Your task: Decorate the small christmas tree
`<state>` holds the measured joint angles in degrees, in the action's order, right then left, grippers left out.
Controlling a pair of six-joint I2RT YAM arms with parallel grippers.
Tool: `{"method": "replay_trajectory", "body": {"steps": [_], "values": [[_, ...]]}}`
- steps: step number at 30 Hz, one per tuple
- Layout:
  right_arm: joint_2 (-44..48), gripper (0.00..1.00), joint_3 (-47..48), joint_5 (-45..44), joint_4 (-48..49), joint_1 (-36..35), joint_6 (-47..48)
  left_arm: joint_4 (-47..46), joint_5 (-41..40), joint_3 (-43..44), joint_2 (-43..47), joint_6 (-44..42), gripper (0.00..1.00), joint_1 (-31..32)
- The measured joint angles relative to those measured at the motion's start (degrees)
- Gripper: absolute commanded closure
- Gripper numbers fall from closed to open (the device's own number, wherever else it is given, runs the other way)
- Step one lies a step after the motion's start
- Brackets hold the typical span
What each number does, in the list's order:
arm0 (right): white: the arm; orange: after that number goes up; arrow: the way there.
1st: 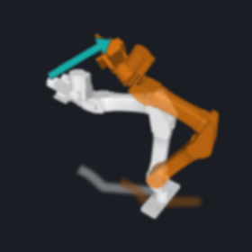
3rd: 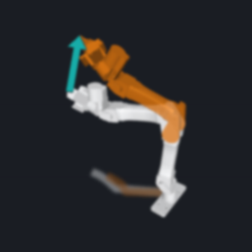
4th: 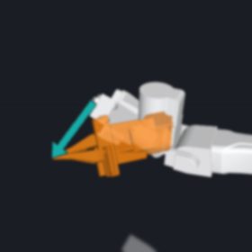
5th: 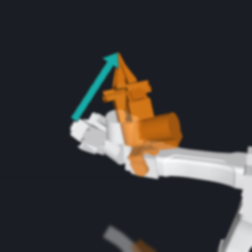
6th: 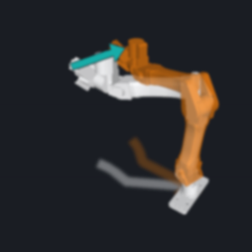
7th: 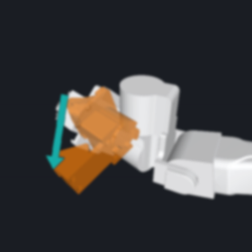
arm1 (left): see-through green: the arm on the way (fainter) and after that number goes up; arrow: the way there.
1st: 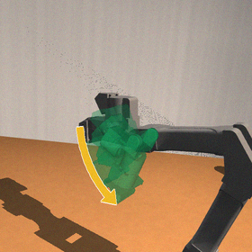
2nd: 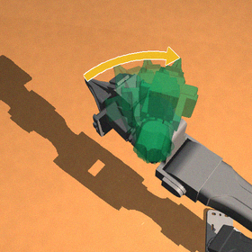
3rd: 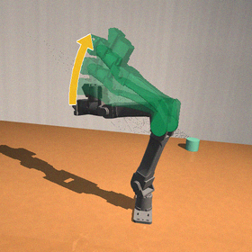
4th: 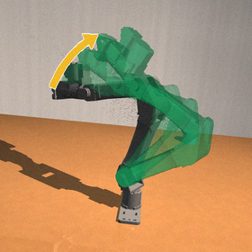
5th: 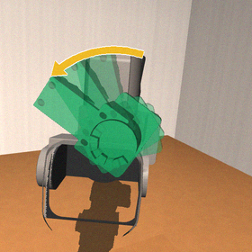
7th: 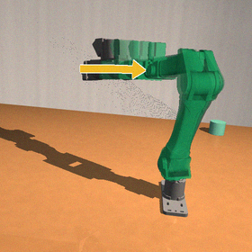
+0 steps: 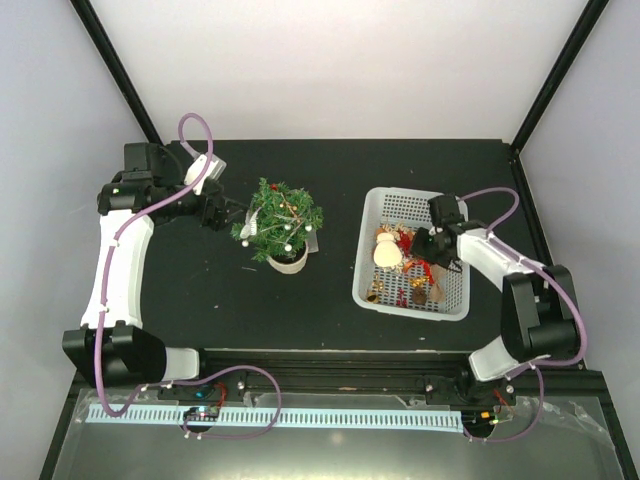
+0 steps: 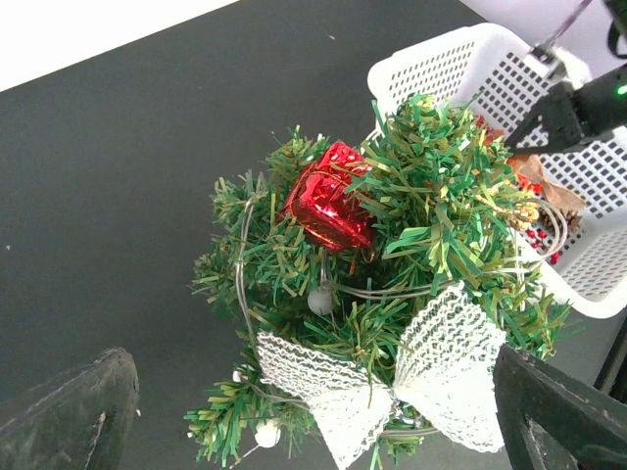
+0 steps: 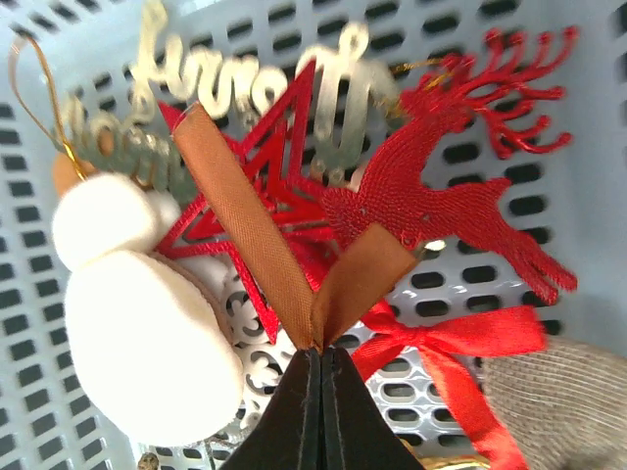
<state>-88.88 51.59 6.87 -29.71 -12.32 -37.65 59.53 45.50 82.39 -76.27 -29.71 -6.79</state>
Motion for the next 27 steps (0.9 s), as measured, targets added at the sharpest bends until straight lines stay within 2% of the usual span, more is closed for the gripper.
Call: {"method": "replay_trajectory", "body": {"steps": [8,16,19,23,27], "values": [[6.8,0.99,1.5,-5.2,-1.4,0.1,2.8,0.0,0.4,0.0,-0.3,0.0,0.01,0.0],[18.5,0.98,-4.8,4.0,7.0,-2.1,7.9,0.1,0.4,0.0,-0.7,-0.3,0.01,0.0],[23.2,0.98,-5.9,7.5,9.5,-6.1,10.1,0.2,0.4,0.0,-0.7,-0.3,0.01,0.0],[26.7,0.98,-3.3,9.0,10.3,-15.1,13.2,0.5,0.4,0.0,-0.7,-0.8,0.01,0.0],[25.0,0.98,7.4,8.9,7.1,-23.9,17.4,0.5,0.6,-0.1,-0.6,-1.1,0.01,0.0]]}}
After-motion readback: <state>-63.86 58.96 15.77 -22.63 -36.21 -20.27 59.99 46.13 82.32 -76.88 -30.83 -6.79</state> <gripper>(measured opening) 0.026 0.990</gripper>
